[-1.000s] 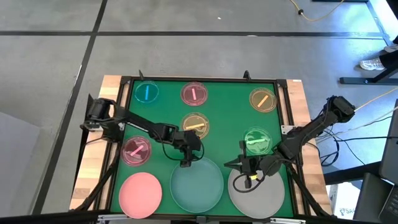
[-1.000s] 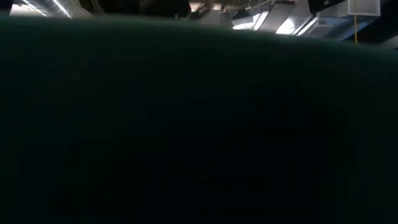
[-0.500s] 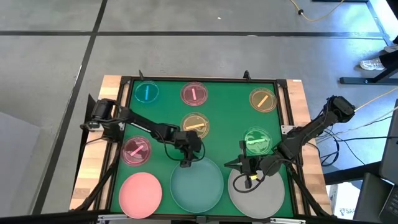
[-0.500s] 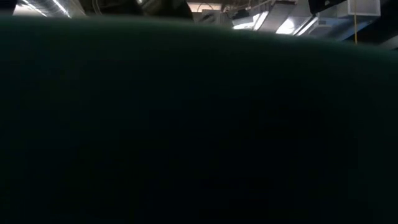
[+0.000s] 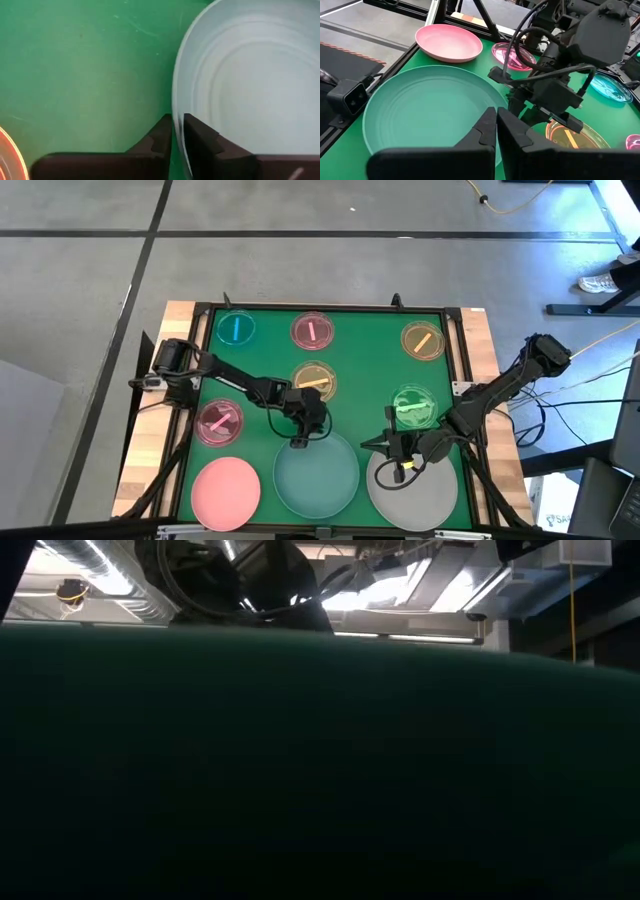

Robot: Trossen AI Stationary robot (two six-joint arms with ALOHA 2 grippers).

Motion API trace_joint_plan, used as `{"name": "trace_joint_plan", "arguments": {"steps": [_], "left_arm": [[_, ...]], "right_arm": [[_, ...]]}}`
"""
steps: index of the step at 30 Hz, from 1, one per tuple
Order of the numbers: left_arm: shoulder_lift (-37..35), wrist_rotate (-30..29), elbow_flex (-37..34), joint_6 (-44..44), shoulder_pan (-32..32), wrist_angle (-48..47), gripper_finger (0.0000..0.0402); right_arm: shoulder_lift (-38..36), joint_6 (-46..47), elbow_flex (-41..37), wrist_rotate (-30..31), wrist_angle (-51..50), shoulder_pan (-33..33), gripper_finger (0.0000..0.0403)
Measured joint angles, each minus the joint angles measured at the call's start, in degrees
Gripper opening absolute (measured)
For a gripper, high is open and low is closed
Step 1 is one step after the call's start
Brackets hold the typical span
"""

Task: Stack plastic plates
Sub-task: Stack the green plate on top of the gray plate

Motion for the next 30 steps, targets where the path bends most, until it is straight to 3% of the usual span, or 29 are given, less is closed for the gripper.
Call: {"name": "trace_joint_plan", "arguments": {"steps": [3,9,16,25,30], "left_arm": [[0.0,0.44,0.01,0.76,0.3,0.44,0.0009],[-0.13,1.66,-0.01,2.52,0.3,5.37,0.0009],[-1.09,-0.03,-0.02,-4.36,0.58,17.55,0.001],[-0.45,-9.81,0.45,-9.54,-0.17,26.46,0.0013],[2.55,-11.11,6.23,-10.28,-0.37,26.84,0.0013]], "right_arm": [[0.0,0.0,0.0,0.02,0.04,0.0,0.0007],[0.0,-0.01,0.0,0.04,1.86,0.0,0.0007],[-0.02,-0.02,3.69,0.04,1.4,0.0,0.0007],[-0.02,-1.33,12.62,0.07,-0.74,0.0,0.0007],[-0.04,-1.51,18.5,0.09,-5.29,0.0,0.0007]]}}
